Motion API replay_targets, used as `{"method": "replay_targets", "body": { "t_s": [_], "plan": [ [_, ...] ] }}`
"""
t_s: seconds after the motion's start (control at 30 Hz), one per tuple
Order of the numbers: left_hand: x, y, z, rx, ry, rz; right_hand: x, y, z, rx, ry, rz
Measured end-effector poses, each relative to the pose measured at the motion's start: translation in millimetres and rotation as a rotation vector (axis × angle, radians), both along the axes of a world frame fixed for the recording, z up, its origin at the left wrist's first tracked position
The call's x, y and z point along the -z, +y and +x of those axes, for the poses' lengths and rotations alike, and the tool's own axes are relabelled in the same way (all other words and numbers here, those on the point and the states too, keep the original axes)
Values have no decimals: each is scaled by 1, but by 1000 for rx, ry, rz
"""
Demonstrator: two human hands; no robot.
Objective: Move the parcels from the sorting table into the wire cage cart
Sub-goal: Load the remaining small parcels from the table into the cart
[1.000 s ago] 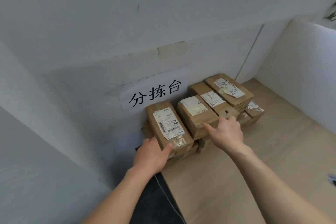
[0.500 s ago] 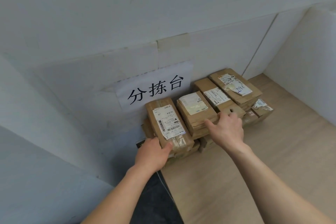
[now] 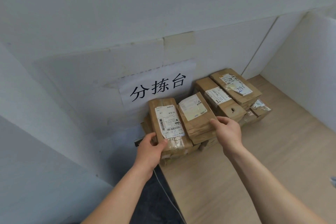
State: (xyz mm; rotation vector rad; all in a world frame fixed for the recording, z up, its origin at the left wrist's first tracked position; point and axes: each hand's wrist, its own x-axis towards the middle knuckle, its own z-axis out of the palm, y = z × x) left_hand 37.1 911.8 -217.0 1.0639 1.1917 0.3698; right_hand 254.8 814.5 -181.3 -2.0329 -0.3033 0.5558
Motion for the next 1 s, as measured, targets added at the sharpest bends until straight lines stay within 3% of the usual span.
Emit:
{"method": "replay_targets", "body": {
  "t_s": [0.17,0.5,1.0],
  "plan": [
    [4,-2,-1,-6,-14,-31,4,-2,-5,7,108,151],
    [4,-8,-2,-24,-116,-138,21,-19,-20,86,367,234],
    [-27,2,-24,3,-293,-48,-12,-31,-37,77,376,413]
  ]
}}
